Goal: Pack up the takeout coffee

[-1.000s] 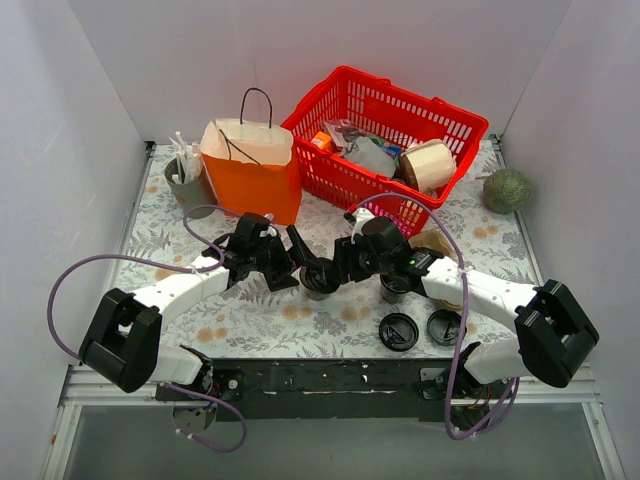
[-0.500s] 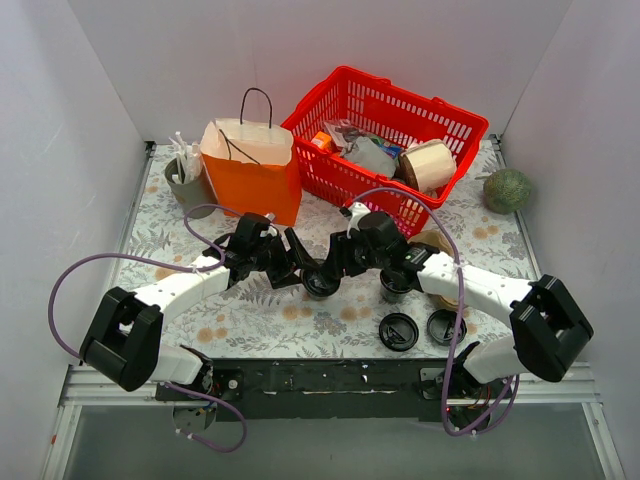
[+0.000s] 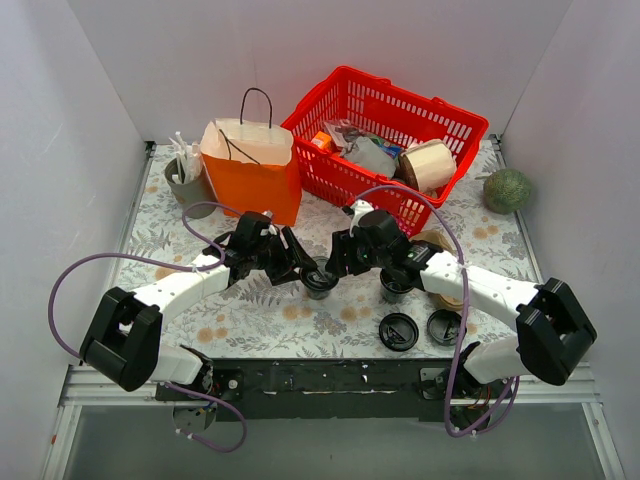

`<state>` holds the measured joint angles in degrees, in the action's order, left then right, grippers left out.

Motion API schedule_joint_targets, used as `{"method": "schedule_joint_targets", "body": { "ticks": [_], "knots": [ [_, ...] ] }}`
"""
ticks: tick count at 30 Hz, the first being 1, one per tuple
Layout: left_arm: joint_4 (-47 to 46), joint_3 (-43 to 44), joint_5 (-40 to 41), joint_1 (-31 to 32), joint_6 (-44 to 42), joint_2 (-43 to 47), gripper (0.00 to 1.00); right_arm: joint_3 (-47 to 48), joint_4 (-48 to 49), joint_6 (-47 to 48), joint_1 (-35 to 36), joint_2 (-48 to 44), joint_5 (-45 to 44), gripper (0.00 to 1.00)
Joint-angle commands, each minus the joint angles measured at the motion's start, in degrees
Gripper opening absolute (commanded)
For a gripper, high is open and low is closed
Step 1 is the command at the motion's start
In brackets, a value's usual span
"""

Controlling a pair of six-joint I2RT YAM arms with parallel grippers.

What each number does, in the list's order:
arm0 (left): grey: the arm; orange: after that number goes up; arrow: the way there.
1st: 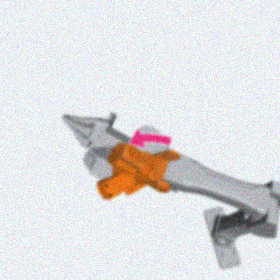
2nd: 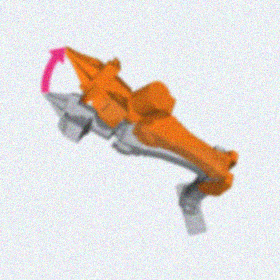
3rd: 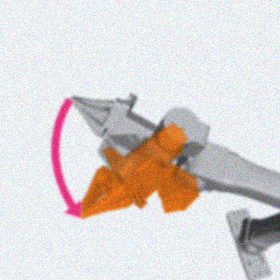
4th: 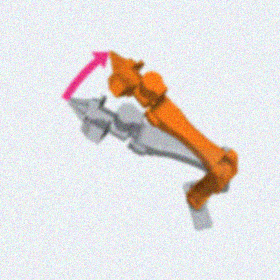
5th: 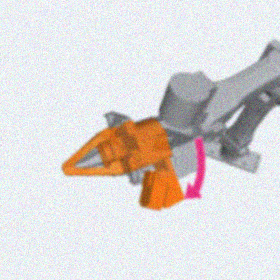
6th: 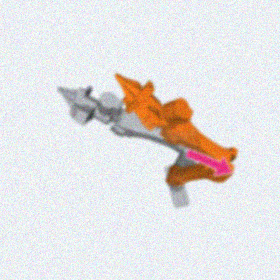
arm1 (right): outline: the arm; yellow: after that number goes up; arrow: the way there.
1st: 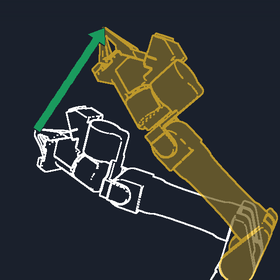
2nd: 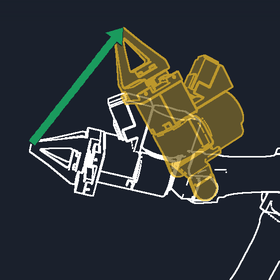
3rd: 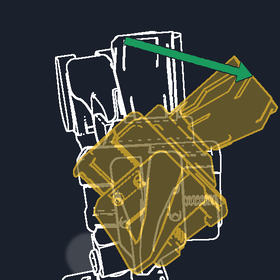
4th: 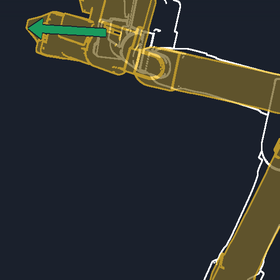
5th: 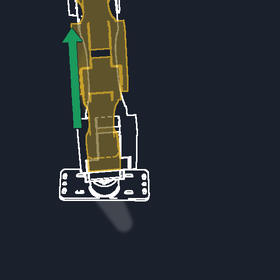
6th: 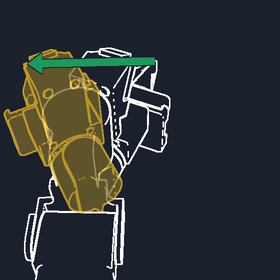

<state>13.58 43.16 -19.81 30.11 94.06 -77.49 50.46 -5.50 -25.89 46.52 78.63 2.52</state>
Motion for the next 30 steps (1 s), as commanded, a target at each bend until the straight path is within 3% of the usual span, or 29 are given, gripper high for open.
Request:
{"method": "schedule_joint_targets", "body": {
  "ticks": [1,6,9,20,30],
  "knots": [
    [1.7,1.9,2.8,-0.1,-0.1,0.0,0.59,1.5,-1.0,0.0,0.2,-0.8,1.0,0.61],
    [1.9,1.9,3.7,-0.1,0.3,0.3,0.61,2.9,-0.4,-0.6,0.2,1.8,3.4,0.61],
    [1.4,1.8,3.3,-0.1,-0.6,0.8,0.66,3.4,0.7,-0.8,0.3,2.9,4.8,0.59],
    [-5.3,-0.3,-3.8,-0.2,-2.4,1.5,0.78,3.4,4.4,-2.5,0.2,3.1,6.4,0.5],
    [-1.7,0.7,-0.9,-0.1,-3.4,0.6,0.74,5.8,1.9,-1.7,0.2,5.3,3.6,0.49]
  ]
}}
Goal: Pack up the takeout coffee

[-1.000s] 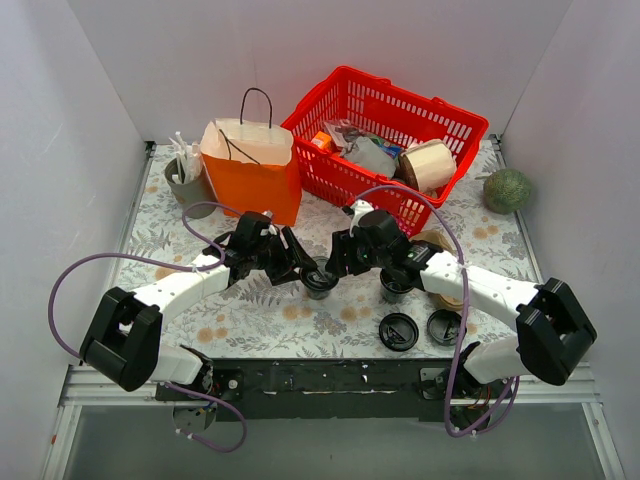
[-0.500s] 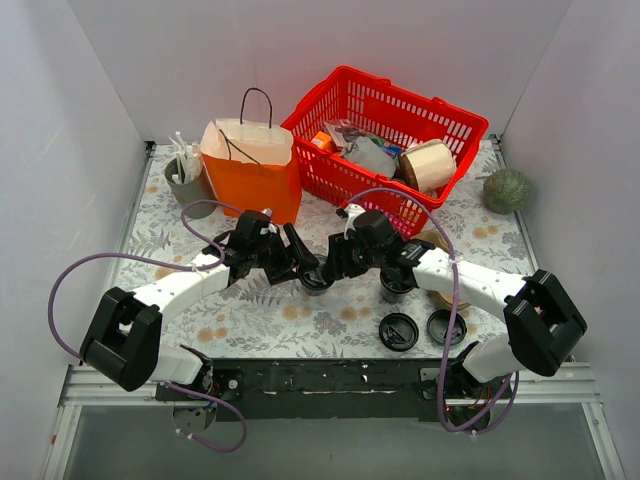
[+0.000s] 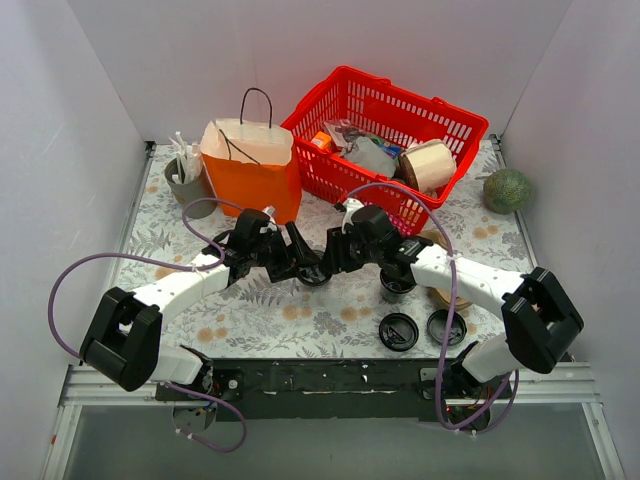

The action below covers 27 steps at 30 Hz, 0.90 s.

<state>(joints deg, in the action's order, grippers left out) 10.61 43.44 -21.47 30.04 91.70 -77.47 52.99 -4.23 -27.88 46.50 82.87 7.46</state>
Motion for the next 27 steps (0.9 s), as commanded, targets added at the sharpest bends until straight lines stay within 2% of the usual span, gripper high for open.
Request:
{"method": "schedule_joint_targets", "body": {
  "ticks": [1,6,15,27],
  "knots": [
    [1.7,0.7,1.2,-0.1,-0.9,0.0,0.73,3.3,0.3,0.3,0.3,1.2,-2.0,0.49],
    [2.2,1.2,1.3,-0.2,-0.6,-1.2,0.66,4.7,-1.6,1.0,0.3,2.6,-5.3,0.49],
    [2.5,2.0,0.9,-0.7,-0.8,-3.1,0.52,6.5,-2.4,1.2,-0.3,6.5,-5.2,0.49],
    [4.7,-1.5,2.7,-3.6,-1.1,-3.5,0.5,4.9,-4.2,4.0,-1.5,9.6,-6.4,0.47]
  ]
}}
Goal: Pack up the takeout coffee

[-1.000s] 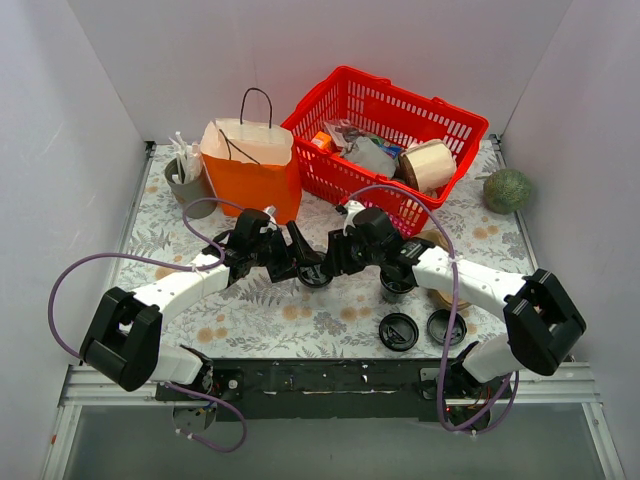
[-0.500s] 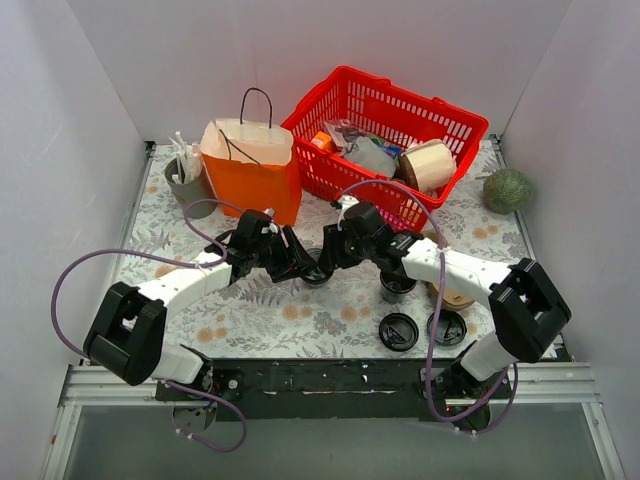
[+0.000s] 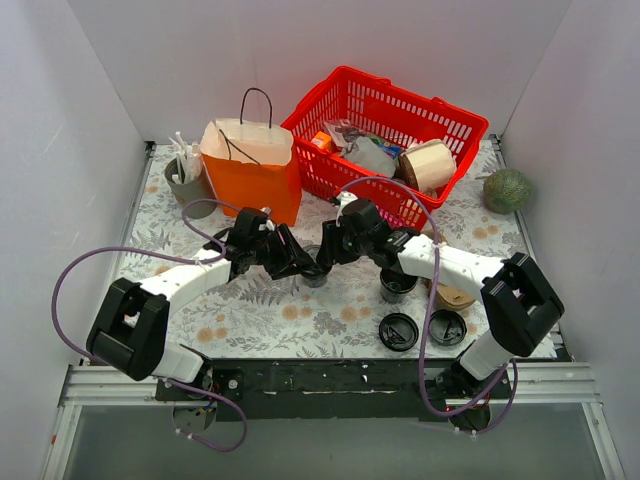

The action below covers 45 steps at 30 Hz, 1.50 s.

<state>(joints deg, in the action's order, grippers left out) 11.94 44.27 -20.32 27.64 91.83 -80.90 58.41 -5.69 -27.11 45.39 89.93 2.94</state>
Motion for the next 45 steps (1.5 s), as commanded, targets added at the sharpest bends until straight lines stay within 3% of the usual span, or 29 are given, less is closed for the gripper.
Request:
{"method": "schedule_joint_targets", "body": {
  "ticks": [1,12,15,16,19,29,33,37,39,40,45],
  "knots": [
    [3.4,-3.0,1.9,-1.3,-1.2,0.0,0.5,-0.7,-2.7,3.4,-0.4,3.1,-2.2,0.47],
    [4.8,-5.9,4.8,-1.4,-0.7,0.5,0.49,-8.2,3.1,7.3,-0.4,5.5,-2.7,0.45],
    [7.6,-5.4,9.0,-1.4,0.2,0.0,0.42,-6.9,0.2,5.9,-0.5,6.9,-5.7,0.45],
    [8.9,-5.2,10.5,-1.4,1.8,0.0,0.33,-5.3,-1.3,4.0,-0.4,7.4,-6.7,0.45],
    [11.6,-4.5,12.8,-1.3,3.2,0.3,0.32,-2.0,-6.7,2.6,-0.4,7.9,-7.7,0.47],
    [13.2,-1.3,10.5,-1.4,1.3,3.1,0.65,1.5,-6.1,2.8,-0.4,3.8,-3.9,0.52],
    [11.5,1.3,7.9,-1.3,-0.3,4.8,0.87,5.2,-6.2,4.1,-0.5,3.5,-3.4,0.57],
    [12.7,5.1,8.3,-1.4,-1.5,4.9,0.98,9.6,-6.3,4.3,-0.4,3.7,-0.7,0.66],
    [12.7,5.8,8.4,-1.4,-1.6,5.3,0.98,10.6,-6.4,4.3,-0.4,3.7,-0.7,0.7],
    [12.6,5.9,8.3,-1.4,-1.7,5.8,0.98,11.3,-6.5,4.4,-0.5,3.5,-0.7,0.78],
    [12.6,6.8,8.7,-1.4,-1.9,6.8,0.98,10.0,-5.3,3.4,-0.4,2.0,0.5,0.79]
  ]
}}
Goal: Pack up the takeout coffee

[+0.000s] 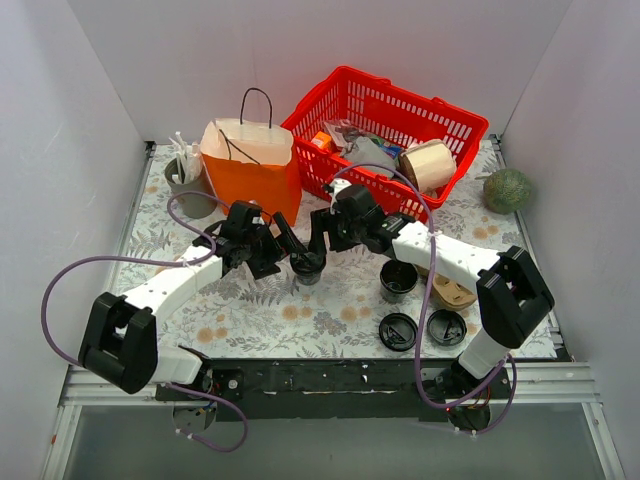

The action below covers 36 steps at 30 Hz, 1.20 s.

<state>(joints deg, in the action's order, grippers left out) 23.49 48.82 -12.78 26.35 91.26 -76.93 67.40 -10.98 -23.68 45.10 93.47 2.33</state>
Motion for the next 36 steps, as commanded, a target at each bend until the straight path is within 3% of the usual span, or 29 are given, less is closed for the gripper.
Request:
{"method": "schedule_joint_targets", "body": {
  "ticks": [1,9,18,26,27,36],
  "knots": [
    [1.2,2.4,1.5,-0.5,-1.6,2.7,0.98,0.6,0.1,-0.2,-0.2,-1.7,1.2,0.79],
    [0.0,2.7,2.7,-2.3,-2.2,-0.8,0.98,-1.8,1.8,-3.1,-0.5,-1.1,1.4,0.76],
    [-4.3,1.1,-3.7,-2.6,-2.1,-5.9,0.86,-3.3,4.0,-6.3,-2.1,1.3,6.1,0.71],
    [-6.7,-1.8,-5.1,-2.8,-0.7,-6.8,0.69,-7.0,5.7,-7.9,-3.7,2.9,10.3,0.61],
    [-7.0,-2.2,-5.2,-2.8,-0.6,-6.8,0.68,-7.4,6.4,-8.0,-3.8,3.1,10.6,0.55],
    [-7.4,-5.3,-5.3,-2.9,-0.1,-7.6,0.42,-12.3,8.3,-10.2,-4.9,3.6,13.1,0.35]
  ]
}}
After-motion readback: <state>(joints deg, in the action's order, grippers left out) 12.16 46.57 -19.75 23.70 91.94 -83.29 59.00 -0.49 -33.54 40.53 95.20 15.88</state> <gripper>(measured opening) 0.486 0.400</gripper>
